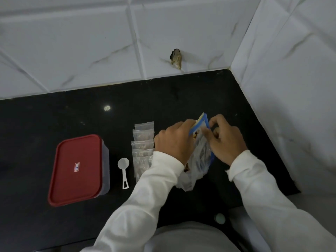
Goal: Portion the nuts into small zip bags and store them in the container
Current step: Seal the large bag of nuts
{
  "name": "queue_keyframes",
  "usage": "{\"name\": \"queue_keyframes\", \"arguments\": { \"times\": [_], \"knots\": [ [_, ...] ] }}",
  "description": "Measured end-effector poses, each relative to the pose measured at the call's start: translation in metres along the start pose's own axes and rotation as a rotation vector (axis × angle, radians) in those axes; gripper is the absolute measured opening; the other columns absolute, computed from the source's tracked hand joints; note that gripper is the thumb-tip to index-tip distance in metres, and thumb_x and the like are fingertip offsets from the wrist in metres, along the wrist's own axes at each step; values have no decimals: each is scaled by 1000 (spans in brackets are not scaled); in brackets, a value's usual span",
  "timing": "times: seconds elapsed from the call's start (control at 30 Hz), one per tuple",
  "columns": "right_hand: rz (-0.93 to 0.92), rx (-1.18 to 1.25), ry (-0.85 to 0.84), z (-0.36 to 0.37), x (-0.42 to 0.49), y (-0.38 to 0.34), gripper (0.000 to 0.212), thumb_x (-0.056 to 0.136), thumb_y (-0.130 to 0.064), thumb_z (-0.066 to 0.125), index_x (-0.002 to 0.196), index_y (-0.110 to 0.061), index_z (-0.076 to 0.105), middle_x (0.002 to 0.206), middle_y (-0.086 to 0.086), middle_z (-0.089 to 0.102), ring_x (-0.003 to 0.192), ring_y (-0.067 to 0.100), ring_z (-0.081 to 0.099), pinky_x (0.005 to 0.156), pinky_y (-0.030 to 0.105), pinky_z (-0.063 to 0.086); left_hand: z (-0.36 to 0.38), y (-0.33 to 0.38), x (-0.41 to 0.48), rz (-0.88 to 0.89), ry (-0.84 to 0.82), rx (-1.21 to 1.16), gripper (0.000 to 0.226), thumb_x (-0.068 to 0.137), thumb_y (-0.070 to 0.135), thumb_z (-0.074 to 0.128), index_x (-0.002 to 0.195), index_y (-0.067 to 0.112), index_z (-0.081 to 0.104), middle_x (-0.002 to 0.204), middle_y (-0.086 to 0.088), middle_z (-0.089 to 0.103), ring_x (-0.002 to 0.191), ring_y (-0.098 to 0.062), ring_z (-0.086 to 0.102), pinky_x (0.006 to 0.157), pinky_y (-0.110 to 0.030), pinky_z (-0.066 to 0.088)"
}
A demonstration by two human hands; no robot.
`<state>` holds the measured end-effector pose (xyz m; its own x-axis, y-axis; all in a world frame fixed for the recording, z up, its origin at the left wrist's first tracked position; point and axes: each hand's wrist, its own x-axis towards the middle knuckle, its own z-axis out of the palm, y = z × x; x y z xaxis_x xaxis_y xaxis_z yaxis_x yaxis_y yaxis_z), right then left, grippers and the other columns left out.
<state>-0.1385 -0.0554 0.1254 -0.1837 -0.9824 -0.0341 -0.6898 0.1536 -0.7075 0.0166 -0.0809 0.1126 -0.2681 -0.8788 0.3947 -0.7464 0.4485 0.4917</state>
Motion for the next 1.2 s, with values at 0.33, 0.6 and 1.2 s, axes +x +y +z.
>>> {"name": "queue_keyframes", "arguments": {
  "times": [0.33, 0.6, 1.2],
  "knots": [
    [472, 593, 90, -10, 9, -1, 13, 99, -18, 48, 109, -26, 49, 85, 11, 67, 60, 27, 70, 41, 25, 46, 5, -36, -45, -703, -419, -867, 18, 86, 26, 74, 90, 13, 63, 84, -5, 70, 79, -16, 68, 74, -33, 58],
    [705, 946, 144, -4, 18, 3, 15, 100, -22, 50, 111, -19, 58, 84, 6, 63, 65, 21, 67, 38, 20, 42, 10, -45, -85, -710, -509, -1266, 13, 76, 27, 76, 80, 18, 67, 81, 3, 69, 81, -10, 65, 78, -26, 53],
    [682, 1200, 345, -9, -30, 15, 25, 101, -6, 42, 123, -10, 52, 112, 16, 64, 85, 25, 73, 62, 32, 59, -20, -20, -57, -1137, -376, -893, 30, 83, 41, 73, 94, 19, 56, 99, -4, 68, 95, -21, 66, 74, -39, 60]
  ]
}}
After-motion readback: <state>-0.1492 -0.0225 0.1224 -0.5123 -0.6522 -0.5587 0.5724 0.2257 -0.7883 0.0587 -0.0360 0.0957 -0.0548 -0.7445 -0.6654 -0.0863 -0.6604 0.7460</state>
